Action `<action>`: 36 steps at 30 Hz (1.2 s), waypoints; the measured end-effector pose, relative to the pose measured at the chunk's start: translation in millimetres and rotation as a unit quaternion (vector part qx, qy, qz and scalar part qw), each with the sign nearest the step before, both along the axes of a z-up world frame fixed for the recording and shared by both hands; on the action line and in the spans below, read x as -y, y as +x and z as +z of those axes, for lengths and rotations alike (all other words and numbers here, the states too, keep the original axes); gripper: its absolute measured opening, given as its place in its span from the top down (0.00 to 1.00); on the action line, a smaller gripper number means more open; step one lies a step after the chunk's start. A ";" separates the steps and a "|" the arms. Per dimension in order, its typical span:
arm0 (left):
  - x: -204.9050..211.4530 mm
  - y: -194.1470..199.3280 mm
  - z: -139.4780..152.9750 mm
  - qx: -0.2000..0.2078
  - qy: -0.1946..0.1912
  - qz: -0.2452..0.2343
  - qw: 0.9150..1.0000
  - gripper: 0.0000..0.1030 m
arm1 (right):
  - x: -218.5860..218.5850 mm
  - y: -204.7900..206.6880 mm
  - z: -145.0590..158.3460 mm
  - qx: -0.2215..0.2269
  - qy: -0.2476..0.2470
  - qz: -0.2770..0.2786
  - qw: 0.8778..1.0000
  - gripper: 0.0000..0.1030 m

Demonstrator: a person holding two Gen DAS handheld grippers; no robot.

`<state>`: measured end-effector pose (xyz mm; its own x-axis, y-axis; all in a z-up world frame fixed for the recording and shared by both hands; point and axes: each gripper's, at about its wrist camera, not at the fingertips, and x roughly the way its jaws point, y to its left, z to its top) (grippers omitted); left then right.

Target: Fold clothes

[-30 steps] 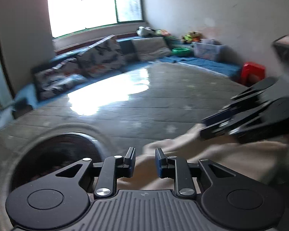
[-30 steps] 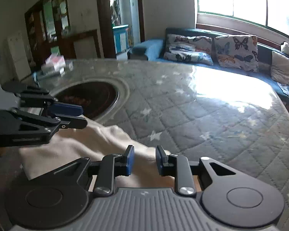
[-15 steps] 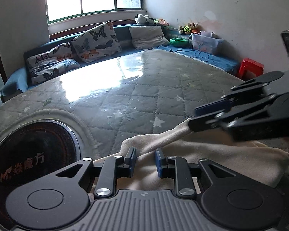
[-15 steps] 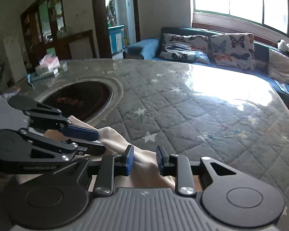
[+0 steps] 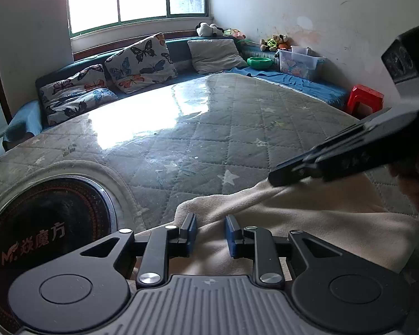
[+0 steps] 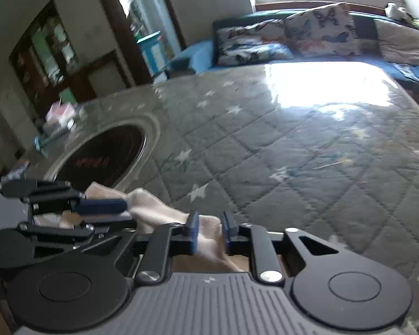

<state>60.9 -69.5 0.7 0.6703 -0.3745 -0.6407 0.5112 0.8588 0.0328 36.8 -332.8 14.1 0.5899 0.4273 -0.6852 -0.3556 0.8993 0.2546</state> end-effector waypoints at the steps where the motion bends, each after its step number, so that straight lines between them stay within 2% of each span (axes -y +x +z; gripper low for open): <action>1: -0.2 -0.2 0.1 0.000 -0.001 -0.001 1.000 0.73 | -4.7 -0.3 -0.9 0.002 -0.010 0.006 1.000 0.92; 2: -0.4 -0.4 0.2 0.000 -0.001 -0.001 1.000 0.73 | -8.9 -1.1 -0.8 0.007 -0.020 0.011 1.000 0.96; 4: -0.9 -0.2 1.4 0.000 -0.002 0.000 1.000 0.73 | -13.0 -3.1 4.5 0.026 -0.032 0.013 0.999 0.96; 6: -1.3 -0.2 2.2 0.000 -0.005 0.003 1.000 0.68 | -16.7 -4.1 14.2 0.052 -0.044 0.014 0.998 0.96; 7: -1.1 -0.5 2.5 0.001 -0.004 0.004 1.000 0.61 | -19.0 -3.7 16.4 0.060 -0.051 0.018 0.997 0.96; 8: -0.3 -0.8 2.6 0.001 0.000 0.009 1.000 0.61 | -22.9 -2.8 17.4 0.067 -0.061 0.022 0.996 0.96; 12: 4.6 -5.9 7.6 0.009 0.003 0.009 1.000 0.61 | -33.8 3.6 1.1 0.066 -0.095 0.036 0.993 0.96; 17: 12.8 -9.2 14.5 0.015 -0.007 -0.003 1.000 0.63 | -30.0 6.0 -5.3 0.062 -0.084 0.036 0.994 0.96; 26: 29.7 0.6 -1.3 -0.002 0.001 -0.006 1.000 0.64 | -22.5 0.3 5.0 0.065 -0.080 0.035 0.994 0.95; 33: 27.1 -1.2 -3.0 -0.003 0.000 -0.003 1.000 0.64 | -7.2 -40.3 30.6 0.083 -0.086 0.044 0.992 0.94; 36: 27.7 -2.4 -3.5 0.000 0.004 -0.003 1.000 0.64 | -4.1 -63.7 32.7 0.079 -0.085 0.057 0.992 0.94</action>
<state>58.5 -97.3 -2.8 0.6681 -0.3735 -0.6436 0.5164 0.8555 0.0396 -26.9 -328.7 46.8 0.6499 0.3841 -0.6558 -0.4809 0.8760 0.0366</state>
